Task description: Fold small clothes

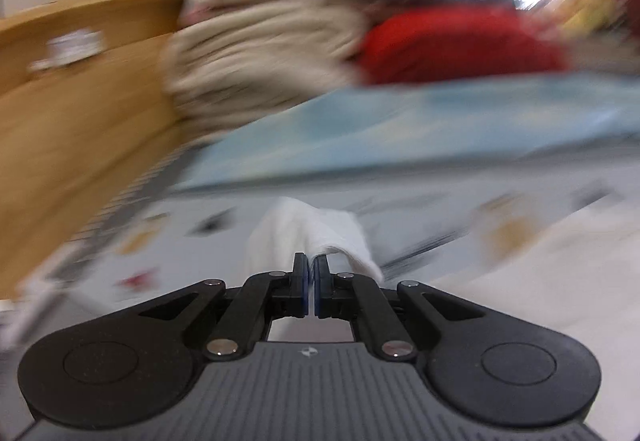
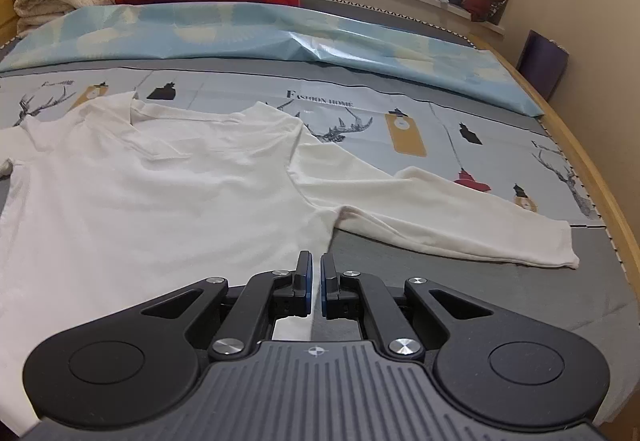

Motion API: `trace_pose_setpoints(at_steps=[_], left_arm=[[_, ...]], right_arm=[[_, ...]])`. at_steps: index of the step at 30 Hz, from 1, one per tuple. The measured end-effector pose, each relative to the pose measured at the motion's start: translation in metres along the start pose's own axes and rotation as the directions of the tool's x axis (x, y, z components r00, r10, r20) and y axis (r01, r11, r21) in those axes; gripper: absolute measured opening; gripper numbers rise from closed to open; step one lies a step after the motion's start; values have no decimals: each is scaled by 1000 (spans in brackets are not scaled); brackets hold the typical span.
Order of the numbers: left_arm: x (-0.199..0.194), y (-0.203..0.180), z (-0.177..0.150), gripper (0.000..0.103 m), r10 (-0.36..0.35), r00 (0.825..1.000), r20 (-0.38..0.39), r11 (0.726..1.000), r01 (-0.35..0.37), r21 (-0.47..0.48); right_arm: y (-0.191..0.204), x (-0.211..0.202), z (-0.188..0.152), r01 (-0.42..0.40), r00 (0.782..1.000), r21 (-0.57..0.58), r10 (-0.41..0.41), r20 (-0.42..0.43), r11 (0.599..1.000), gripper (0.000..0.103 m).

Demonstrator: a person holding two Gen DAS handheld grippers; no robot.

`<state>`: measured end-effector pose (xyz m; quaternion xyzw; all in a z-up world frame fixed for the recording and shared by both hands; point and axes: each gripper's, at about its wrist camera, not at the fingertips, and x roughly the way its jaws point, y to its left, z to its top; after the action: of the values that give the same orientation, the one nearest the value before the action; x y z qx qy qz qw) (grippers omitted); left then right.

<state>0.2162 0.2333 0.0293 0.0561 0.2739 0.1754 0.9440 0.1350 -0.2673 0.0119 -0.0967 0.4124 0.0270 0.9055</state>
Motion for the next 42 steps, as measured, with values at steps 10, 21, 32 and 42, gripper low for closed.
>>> trace_pose_setpoints(at_steps=[10, 21, 32, 42], left_arm=[[-97, -200, 60, 13, -709, 705, -17, 700, 700, -143], [-42, -145, 67, 26, -549, 826, -125, 832, 528, -168], [13, -25, 68, 26, -302, 919, -252, 924, 217, -316], [31, -33, 64, 27, -230, 921, -314, 962, 166, -218]], right_arm=[[19, 1, -4, -41, 999, 41, 42, -14, 998, 3], [8, 28, -3, -88, 996, 192, 89, 4, 977, 3], [3, 153, 16, -201, 934, 630, 341, -108, 750, 27], [13, 153, 47, -177, 983, 528, 179, 48, 830, 3]])
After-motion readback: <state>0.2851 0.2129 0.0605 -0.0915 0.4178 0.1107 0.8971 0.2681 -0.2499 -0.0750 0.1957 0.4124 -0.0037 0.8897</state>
